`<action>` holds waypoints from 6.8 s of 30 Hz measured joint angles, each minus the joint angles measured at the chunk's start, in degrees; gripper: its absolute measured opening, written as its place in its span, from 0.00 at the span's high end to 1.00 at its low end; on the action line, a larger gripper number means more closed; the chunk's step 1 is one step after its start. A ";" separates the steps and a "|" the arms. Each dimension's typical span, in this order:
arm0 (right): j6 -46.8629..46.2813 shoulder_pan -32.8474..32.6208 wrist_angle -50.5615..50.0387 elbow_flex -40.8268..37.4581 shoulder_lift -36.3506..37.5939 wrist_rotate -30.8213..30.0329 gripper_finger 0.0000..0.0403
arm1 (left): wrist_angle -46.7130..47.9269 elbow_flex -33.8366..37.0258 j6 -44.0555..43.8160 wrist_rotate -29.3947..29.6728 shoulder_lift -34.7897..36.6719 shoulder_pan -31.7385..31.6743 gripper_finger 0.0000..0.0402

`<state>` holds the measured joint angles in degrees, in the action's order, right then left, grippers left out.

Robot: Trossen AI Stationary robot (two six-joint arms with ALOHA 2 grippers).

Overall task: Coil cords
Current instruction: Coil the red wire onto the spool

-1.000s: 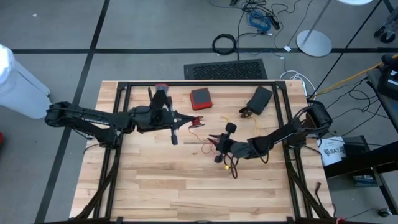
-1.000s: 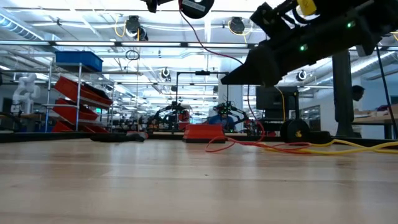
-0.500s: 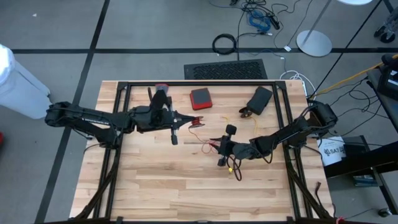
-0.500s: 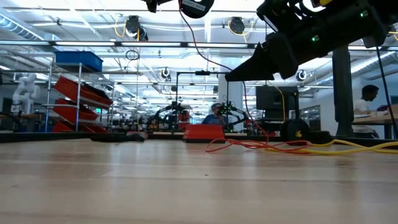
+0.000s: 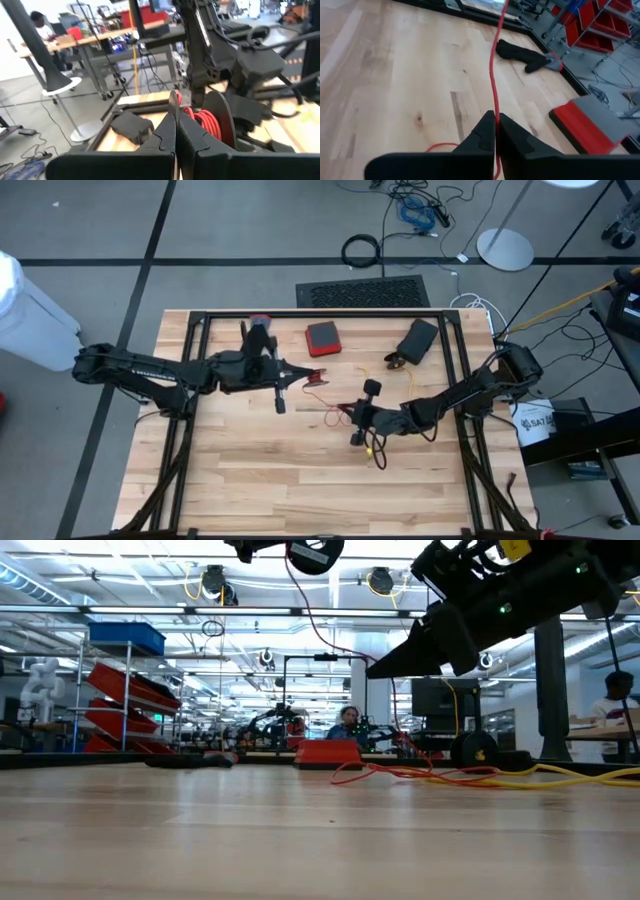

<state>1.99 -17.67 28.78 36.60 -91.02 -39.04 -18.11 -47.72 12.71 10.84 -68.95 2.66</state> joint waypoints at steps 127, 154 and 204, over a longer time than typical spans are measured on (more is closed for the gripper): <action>-4.46 9.90 20.46 0.00 -11.45 -3.16 1.00 | 4.25 -1.64 3.41 6.20 -16.04 -1.16 1.00; -5.78 9.90 22.17 0.00 -11.47 0.41 1.00 | 7.41 -1.66 17.17 22.01 -23.75 -1.38 1.00; 2.33 9.20 29.26 2.36 -11.41 6.96 1.00 | -23.25 -1.60 10.50 23.30 -29.44 -2.64 1.00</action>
<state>4.33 -8.47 58.04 38.96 -102.43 -32.08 -41.37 -49.32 23.21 34.14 -98.39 0.02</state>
